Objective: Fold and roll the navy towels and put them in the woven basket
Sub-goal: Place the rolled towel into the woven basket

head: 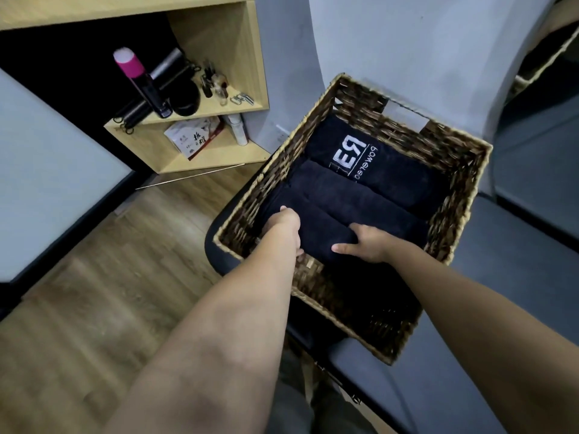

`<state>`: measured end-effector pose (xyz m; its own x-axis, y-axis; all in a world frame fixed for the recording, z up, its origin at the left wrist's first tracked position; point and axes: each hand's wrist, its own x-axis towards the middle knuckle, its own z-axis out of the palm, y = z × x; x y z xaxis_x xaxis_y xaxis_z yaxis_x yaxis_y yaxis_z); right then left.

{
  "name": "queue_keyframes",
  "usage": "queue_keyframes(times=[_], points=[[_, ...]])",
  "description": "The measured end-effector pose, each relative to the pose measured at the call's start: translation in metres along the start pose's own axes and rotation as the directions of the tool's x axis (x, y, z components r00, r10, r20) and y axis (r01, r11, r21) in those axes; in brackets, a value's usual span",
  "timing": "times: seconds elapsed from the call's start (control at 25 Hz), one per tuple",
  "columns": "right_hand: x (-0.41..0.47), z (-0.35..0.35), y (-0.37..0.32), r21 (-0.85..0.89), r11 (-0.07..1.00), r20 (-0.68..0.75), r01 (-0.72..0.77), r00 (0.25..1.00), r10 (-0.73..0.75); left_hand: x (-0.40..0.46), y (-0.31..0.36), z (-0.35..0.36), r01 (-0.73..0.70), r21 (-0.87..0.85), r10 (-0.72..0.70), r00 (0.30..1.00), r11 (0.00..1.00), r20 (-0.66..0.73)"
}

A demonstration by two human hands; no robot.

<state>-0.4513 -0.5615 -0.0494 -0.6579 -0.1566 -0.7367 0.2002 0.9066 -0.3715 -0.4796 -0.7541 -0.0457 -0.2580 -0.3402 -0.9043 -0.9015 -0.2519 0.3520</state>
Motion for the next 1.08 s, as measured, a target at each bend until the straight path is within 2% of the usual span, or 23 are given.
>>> queue_keyframes(times=[0.12,0.32,0.44,0.48,0.52,0.56,0.6,0.64,0.68,0.72,0.76,0.8,0.84,0.92,1.0,1.08], points=[[-0.001,0.000,0.003,0.016,1.000,-0.029,0.009,1.000,-0.009,0.005,0.002,0.005,-0.049,-0.037,0.047,0.997,0.998,-0.054],[-0.006,-0.001,0.004,-0.013,1.000,-0.030,0.017,0.999,-0.018,0.074,-0.002,0.019,-0.147,-0.029,0.148,0.988,0.989,0.052],[-0.015,-0.008,0.001,-0.117,0.993,-0.017,0.009,1.000,-0.011,-0.009,0.005,-0.003,-0.246,0.041,0.239,0.964,0.969,0.118],[-0.020,-0.011,0.001,-0.151,0.988,-0.012,0.010,1.000,-0.012,-0.027,0.006,-0.011,-0.327,0.115,0.305,0.937,0.938,0.173],[-0.026,-0.013,0.001,-0.183,0.983,-0.014,0.009,1.000,-0.012,-0.038,0.005,-0.017,-0.451,0.245,0.395,0.886,0.858,0.243],[-0.032,-0.015,0.003,-0.212,0.977,-0.023,0.002,1.000,-0.008,-0.044,0.004,-0.023,-0.595,0.411,0.496,0.804,0.691,0.328],[-0.039,-0.016,0.004,-0.228,0.974,-0.037,-0.008,0.999,-0.001,-0.050,0.004,-0.030,-0.707,0.563,0.587,0.691,0.428,0.423],[-0.047,-0.015,0.005,-0.221,0.975,-0.058,-0.019,0.998,0.006,-0.053,0.008,-0.037,-0.744,0.653,0.618,0.583,0.144,0.528],[-0.055,-0.012,0.006,-0.193,0.981,-0.083,-0.032,0.996,0.016,-0.052,0.011,-0.042,-0.723,0.679,0.581,0.501,-0.126,0.641],[-0.064,-0.007,0.005,-0.166,0.985,-0.113,-0.043,0.993,0.025,-0.048,0.016,-0.045,-0.663,0.659,0.491,0.468,-0.355,0.735],[-0.072,0.000,0.002,-0.161,0.985,-0.148,-0.057,0.988,0.033,-0.043,0.020,-0.047,-0.589,0.612,0.385,0.475,-0.528,0.791],[-0.079,0.008,-0.001,-0.196,0.977,-0.188,-0.084,0.981,0.047,-0.036,0.023,-0.047,-0.511,0.557,0.303,0.498,-0.654,0.812],[-0.087,0.015,-0.005,-0.273,0.955,-0.230,-0.121,0.971,0.057,-0.031,0.025,-0.045,-0.434,0.512,0.262,0.515,-0.742,0.816],[-0.099,0.024,-0.012,-0.475,0.856,-0.264,-0.204,0.961,0.083,-0.021,0.025,-0.038,-0.287,0.439,0.255,0.506,-0.851,0.824],[-0.100,0.033,-0.013,-0.617,0.746,-0.218,-0.250,0.965,0.143,-0.017,0.022,-0.029,-0.191,0.399,0.272,0.472,-0.897,0.838],[-0.092,0.040,-0.014,-0.663,0.698,-0.215,-0.269,0.962,0.167,-0.014,0.019,-0.023,-0.148,0.408,0.307,0.447,-0.901,0.840]])
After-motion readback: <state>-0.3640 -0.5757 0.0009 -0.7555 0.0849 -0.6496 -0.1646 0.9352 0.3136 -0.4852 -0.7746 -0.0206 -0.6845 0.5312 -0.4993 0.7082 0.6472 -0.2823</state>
